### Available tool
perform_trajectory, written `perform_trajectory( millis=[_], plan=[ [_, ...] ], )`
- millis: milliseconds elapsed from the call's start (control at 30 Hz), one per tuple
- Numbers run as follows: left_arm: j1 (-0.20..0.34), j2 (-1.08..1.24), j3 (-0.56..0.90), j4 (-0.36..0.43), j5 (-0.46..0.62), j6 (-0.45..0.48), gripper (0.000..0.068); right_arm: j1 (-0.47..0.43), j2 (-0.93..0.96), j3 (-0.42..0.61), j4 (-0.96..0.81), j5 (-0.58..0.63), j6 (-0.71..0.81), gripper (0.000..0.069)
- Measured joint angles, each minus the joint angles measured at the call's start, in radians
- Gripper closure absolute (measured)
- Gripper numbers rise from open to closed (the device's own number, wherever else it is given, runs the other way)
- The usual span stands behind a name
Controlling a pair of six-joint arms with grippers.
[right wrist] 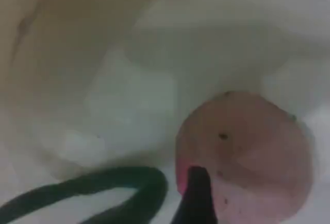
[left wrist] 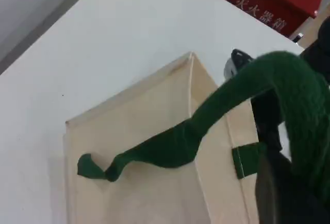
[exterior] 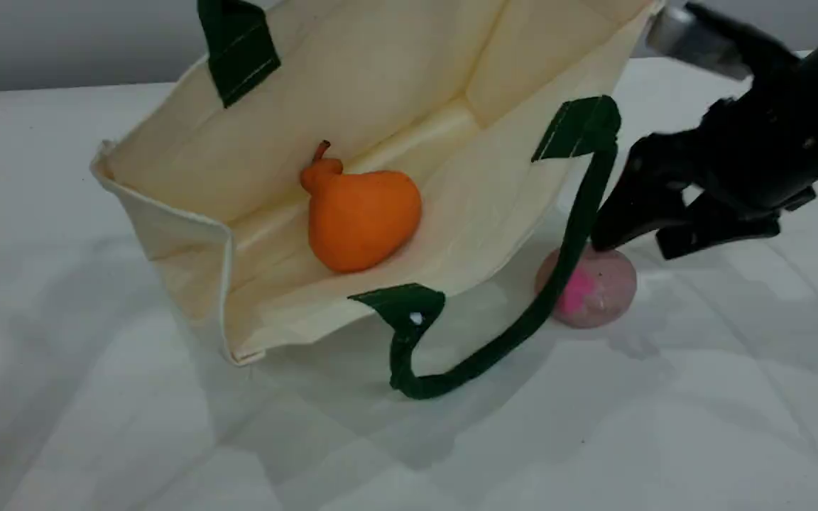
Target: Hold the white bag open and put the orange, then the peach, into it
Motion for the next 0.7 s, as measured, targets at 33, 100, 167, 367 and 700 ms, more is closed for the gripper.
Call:
perform_trajectory(
  millis=[33, 100, 167, 367, 700],
  plan=[
    [0.0, 0.0, 0.0, 0.0, 0.0, 0.0, 0.0622, 0.007, 0.004, 0.0, 0.008, -0.014, -0.008, 0.0148],
    [0.0, 0.0, 0.0, 0.0, 0.0, 0.0, 0.0622, 0.01, 0.004, 0.0, 0.024, -0.031, -0.018, 0.0148],
    [0.0, 0.0, 0.0, 0.0, 0.0, 0.0, 0.0622, 0.01, 0.006, 0.0, 0.05, -0.039, -0.038, 0.0148],
    [0.0, 0.0, 0.0, -0.003, 0.0, 0.0, 0.0622, 0.01, 0.019, 0.0, 0.125, -0.034, -0.108, 0.0148],
    [0.0, 0.0, 0.0, -0.003, 0.0, 0.0, 0.0622, 0.01, 0.076, 0.0, 0.175, -0.018, -0.167, 0.0148]
  ],
)
